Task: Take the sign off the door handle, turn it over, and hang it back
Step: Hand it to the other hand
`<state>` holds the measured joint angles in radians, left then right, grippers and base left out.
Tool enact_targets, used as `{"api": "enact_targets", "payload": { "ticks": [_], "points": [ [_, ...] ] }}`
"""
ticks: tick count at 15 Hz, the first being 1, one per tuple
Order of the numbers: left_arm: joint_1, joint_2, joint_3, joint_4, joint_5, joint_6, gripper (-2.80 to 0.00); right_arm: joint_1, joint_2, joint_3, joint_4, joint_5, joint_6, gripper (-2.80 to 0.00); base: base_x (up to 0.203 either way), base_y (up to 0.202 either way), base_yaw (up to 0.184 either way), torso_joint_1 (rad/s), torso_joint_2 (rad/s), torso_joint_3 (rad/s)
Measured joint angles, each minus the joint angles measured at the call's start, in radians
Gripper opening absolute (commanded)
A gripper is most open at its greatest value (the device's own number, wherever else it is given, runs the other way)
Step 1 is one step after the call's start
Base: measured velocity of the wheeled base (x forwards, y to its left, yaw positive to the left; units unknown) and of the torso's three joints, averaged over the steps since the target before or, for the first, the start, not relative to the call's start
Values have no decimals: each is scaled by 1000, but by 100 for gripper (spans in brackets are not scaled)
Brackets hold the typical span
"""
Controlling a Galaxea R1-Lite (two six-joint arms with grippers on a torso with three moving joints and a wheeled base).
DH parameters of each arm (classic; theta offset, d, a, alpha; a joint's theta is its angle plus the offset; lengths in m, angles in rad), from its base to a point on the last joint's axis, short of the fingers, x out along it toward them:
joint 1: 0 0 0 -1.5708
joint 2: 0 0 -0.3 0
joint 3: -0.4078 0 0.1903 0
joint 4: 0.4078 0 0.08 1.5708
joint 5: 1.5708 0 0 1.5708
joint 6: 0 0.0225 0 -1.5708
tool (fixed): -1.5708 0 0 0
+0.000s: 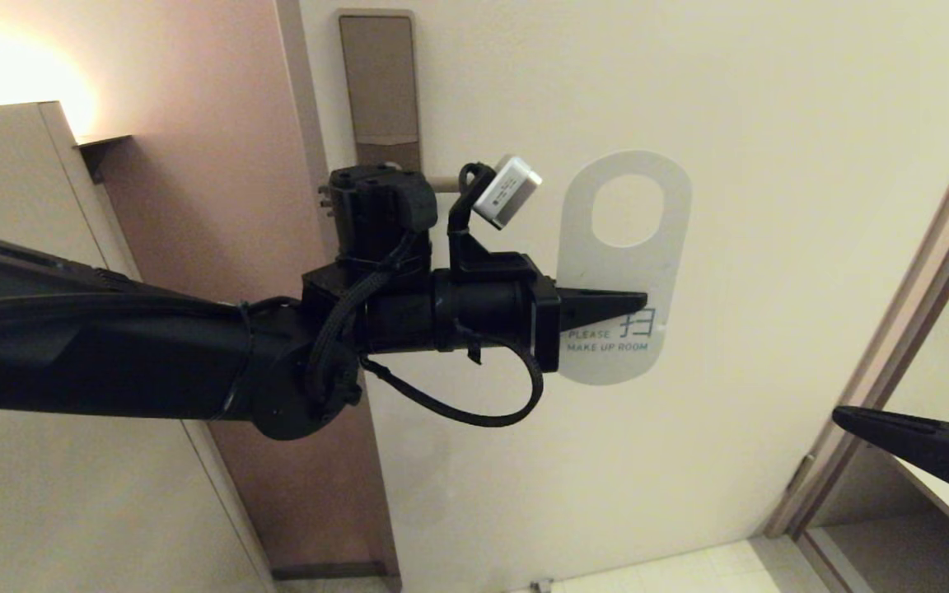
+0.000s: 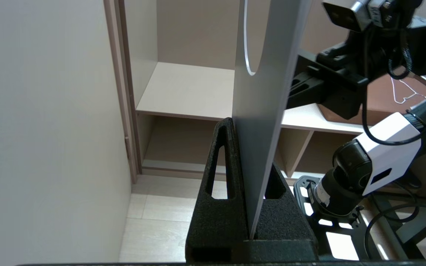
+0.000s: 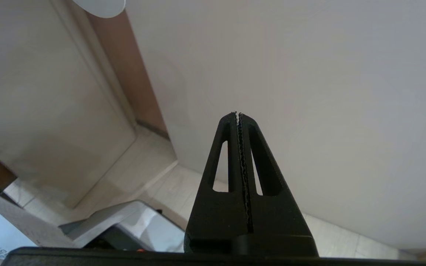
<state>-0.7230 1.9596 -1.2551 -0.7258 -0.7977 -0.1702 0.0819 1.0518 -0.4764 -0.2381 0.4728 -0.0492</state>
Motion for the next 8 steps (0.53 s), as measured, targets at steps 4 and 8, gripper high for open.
{"api": "enact_targets", "payload": {
  "ticks": [4,8],
  "points": [
    [0,11,-1,0,0,0,-280,23,51,-13,-1,0,-1,-280,0,0,0,0,0,0],
    [1,13,-1,1,-2,0,-280,25,68,-1,0,0,-1,0,0,0,0,0,0,0]
  ]
}}
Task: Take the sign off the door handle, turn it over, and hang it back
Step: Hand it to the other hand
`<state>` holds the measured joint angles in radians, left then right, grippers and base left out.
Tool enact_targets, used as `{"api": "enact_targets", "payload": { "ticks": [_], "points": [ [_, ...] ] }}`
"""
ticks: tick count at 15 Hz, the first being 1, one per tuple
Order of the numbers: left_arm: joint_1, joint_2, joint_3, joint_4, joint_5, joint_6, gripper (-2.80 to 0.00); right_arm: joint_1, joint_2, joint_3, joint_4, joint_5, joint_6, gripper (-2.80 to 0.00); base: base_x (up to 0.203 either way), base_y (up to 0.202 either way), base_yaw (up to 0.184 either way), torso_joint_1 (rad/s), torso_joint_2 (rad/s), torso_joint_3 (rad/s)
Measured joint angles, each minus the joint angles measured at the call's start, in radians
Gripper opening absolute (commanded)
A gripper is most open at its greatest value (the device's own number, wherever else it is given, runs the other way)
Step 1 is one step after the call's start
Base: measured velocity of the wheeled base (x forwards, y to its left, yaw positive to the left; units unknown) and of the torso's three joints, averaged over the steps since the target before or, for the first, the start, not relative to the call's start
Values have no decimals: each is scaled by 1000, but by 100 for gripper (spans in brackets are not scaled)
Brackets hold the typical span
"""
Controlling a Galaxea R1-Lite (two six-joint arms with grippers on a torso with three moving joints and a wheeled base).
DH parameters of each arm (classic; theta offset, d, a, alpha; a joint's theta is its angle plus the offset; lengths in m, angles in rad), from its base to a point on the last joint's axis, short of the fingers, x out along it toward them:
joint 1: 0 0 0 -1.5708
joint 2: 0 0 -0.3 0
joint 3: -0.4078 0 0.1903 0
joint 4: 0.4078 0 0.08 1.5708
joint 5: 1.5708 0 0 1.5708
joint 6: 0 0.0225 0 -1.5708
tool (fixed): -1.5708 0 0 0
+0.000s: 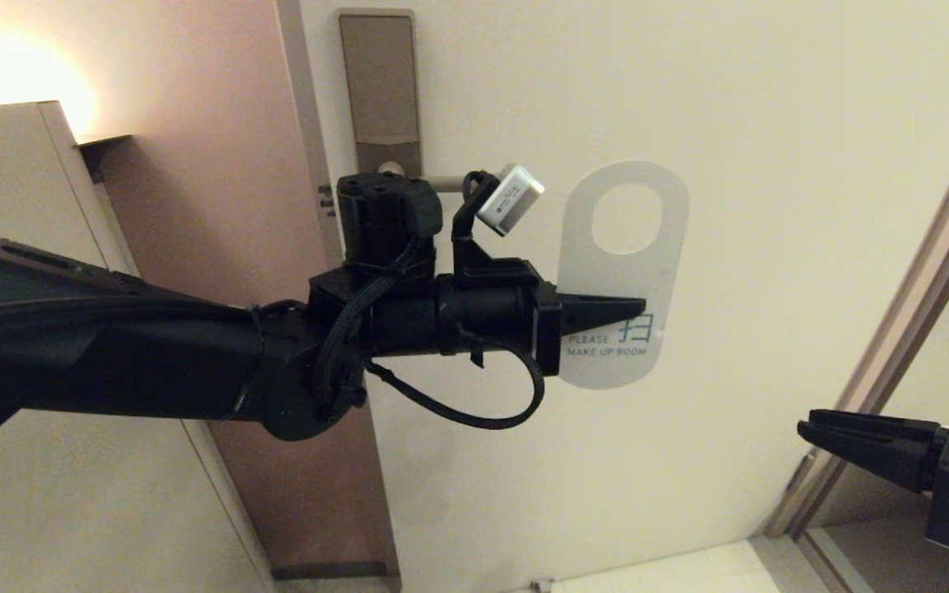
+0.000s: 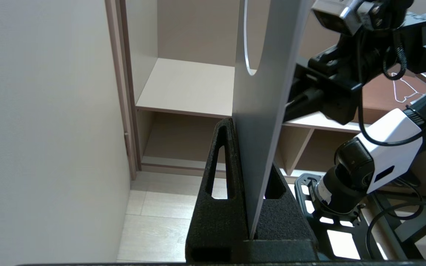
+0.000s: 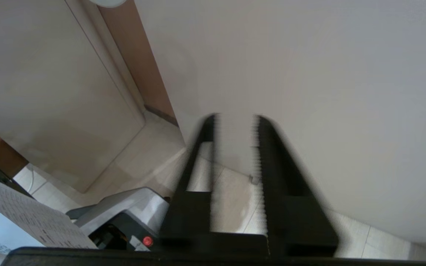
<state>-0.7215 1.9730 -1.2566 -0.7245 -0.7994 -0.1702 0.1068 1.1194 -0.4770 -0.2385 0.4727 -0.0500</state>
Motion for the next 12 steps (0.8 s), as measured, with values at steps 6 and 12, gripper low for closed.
{"api": "enact_targets", "payload": {
  "ticks": [6,12],
  "points": [
    [0,0,0,-1,-1,0,-280,1,6,11,-1,12,3,0,0,0,0,0,0,0],
    [-16,0,0,-1,1,-1,-280,18,45,-24,-4,117,3,0,0,0,0,0,0,0]
  ]
}}
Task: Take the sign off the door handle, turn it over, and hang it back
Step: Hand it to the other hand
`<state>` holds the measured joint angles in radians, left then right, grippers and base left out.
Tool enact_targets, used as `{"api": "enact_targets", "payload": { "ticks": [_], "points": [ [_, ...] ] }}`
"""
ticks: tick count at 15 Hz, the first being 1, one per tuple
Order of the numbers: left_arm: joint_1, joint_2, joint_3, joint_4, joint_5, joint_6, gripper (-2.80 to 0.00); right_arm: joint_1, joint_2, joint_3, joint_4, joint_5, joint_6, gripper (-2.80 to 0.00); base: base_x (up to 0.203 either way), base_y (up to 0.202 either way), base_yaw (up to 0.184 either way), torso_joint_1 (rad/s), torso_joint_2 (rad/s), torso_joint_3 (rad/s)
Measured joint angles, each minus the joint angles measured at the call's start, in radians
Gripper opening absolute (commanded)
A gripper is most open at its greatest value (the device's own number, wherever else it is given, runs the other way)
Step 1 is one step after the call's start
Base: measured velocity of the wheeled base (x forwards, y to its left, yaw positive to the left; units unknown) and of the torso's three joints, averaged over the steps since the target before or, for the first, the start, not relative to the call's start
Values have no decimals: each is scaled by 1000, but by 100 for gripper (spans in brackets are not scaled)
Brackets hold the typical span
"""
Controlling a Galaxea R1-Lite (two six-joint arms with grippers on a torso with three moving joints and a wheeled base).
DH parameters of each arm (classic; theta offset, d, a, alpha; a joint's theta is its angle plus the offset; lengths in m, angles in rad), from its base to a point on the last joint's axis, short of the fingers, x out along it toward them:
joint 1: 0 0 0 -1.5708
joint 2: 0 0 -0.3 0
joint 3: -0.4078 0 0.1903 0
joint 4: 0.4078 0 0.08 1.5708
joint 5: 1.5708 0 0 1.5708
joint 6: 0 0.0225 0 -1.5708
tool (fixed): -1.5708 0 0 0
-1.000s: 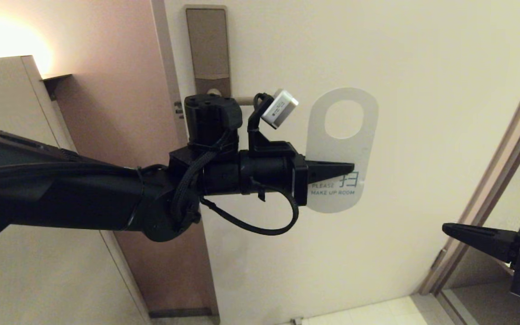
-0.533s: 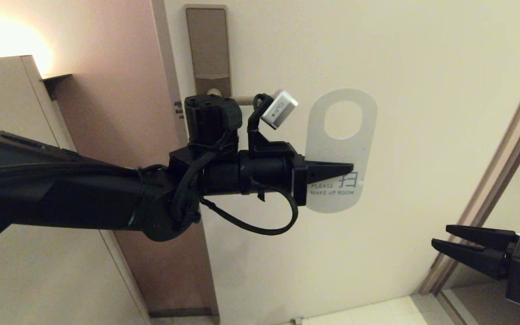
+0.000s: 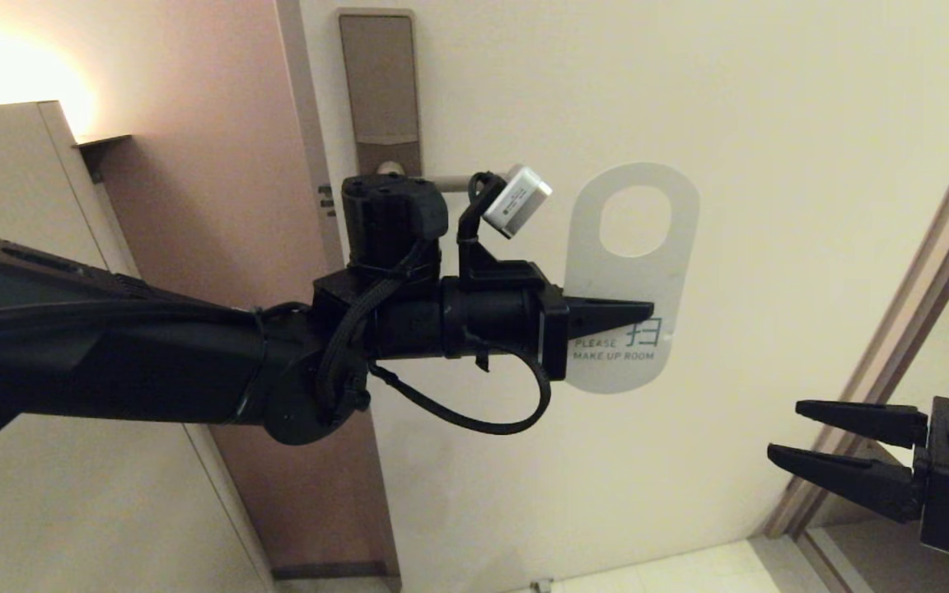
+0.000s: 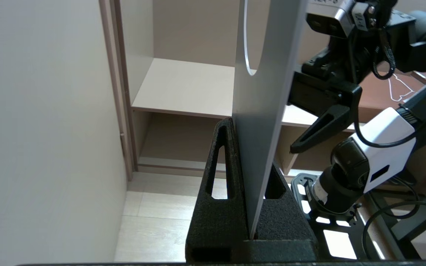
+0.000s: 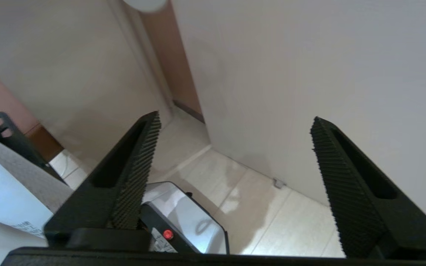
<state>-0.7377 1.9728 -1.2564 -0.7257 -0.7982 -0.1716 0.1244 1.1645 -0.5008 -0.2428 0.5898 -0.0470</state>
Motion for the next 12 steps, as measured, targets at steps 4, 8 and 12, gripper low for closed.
{"api": "enact_targets", "payload": {
  "ticks": [4,8,12],
  "points": [
    [-21,0,0,0,0,0,-280,75,41,-27,-13,3,3,0,0,0,0,0,0,0],
    [-26,0,-1,0,2,-1,-280,98,99,-29,-154,5,13,0,0,0,0,0,0,0],
    [-37,3,-6,0,1,-1,-280,118,132,-36,-177,53,18,0,0,0,0,0,0,0]
  ]
}}
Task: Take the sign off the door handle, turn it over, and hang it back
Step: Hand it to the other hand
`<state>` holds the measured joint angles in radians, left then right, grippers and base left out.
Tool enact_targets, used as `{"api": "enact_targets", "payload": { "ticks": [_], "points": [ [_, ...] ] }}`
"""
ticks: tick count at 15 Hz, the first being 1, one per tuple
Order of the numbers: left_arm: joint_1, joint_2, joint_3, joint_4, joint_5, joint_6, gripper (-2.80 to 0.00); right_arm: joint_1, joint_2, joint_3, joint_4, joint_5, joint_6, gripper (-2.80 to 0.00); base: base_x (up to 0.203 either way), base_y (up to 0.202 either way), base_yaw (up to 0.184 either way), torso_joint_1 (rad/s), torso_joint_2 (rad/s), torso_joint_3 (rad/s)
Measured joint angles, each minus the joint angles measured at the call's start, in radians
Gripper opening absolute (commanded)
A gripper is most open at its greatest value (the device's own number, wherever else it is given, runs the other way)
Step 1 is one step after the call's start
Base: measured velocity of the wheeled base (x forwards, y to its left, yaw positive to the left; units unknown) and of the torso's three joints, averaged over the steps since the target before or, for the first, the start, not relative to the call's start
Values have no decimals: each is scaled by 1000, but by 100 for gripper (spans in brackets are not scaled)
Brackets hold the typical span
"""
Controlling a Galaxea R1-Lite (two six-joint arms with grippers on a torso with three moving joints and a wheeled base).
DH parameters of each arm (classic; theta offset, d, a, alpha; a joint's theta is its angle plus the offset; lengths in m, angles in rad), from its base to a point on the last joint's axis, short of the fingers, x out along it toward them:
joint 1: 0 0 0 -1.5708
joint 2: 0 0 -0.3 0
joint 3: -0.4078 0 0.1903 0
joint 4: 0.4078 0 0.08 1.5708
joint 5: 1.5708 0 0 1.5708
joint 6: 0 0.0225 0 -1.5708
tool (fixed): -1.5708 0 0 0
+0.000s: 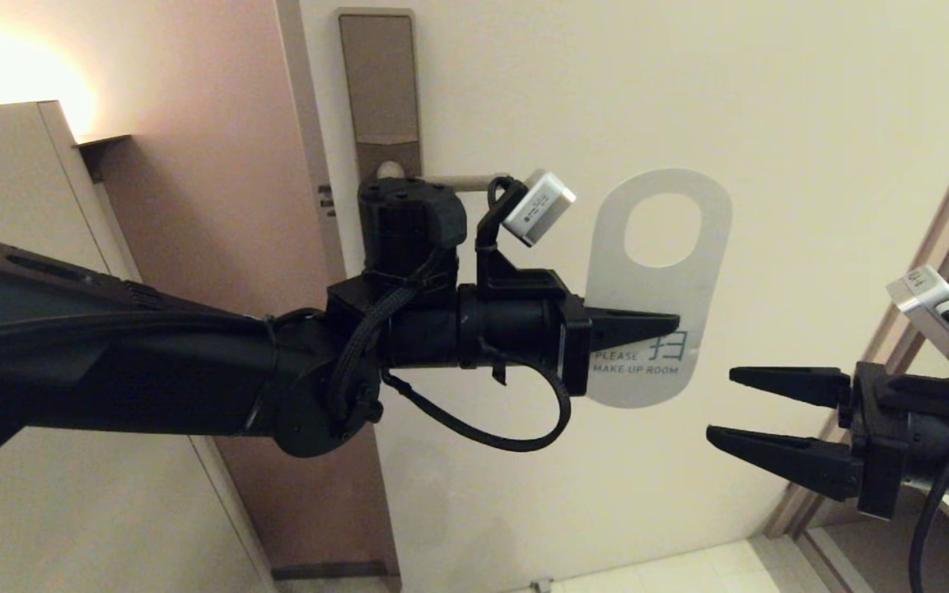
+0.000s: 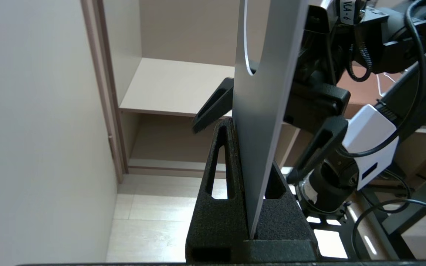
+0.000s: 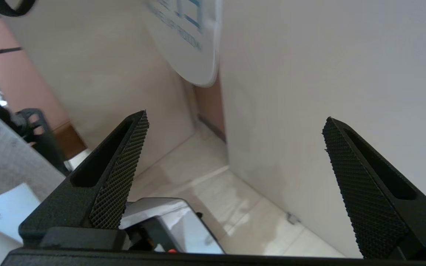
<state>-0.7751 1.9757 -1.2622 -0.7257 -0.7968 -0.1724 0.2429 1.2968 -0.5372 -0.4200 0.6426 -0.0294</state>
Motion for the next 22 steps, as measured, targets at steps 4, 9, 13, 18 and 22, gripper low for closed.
{"api": "enact_targets", "payload": {
  "ticks": [4,9,13,18,22],
  "points": [
    [-15,15,-26,-2,0,-19,-280,53,41,-51,-28,1,31,0,0,0,0,0,0,0],
    [-19,29,-31,-2,1,-20,-280,98,94,-85,-66,17,34,0,0,0,0,0,0,0],
    [-18,38,-33,-2,0,-21,-280,114,109,-91,-68,47,34,0,0,0,0,0,0,0],
    [-26,44,-41,-4,1,-22,-280,126,115,-96,-68,50,34,0,0,0,0,0,0,0],
    [-43,45,-42,-22,0,-40,-280,127,114,-77,-68,63,34,0,0,0,0,0,0,0]
  ]
}}
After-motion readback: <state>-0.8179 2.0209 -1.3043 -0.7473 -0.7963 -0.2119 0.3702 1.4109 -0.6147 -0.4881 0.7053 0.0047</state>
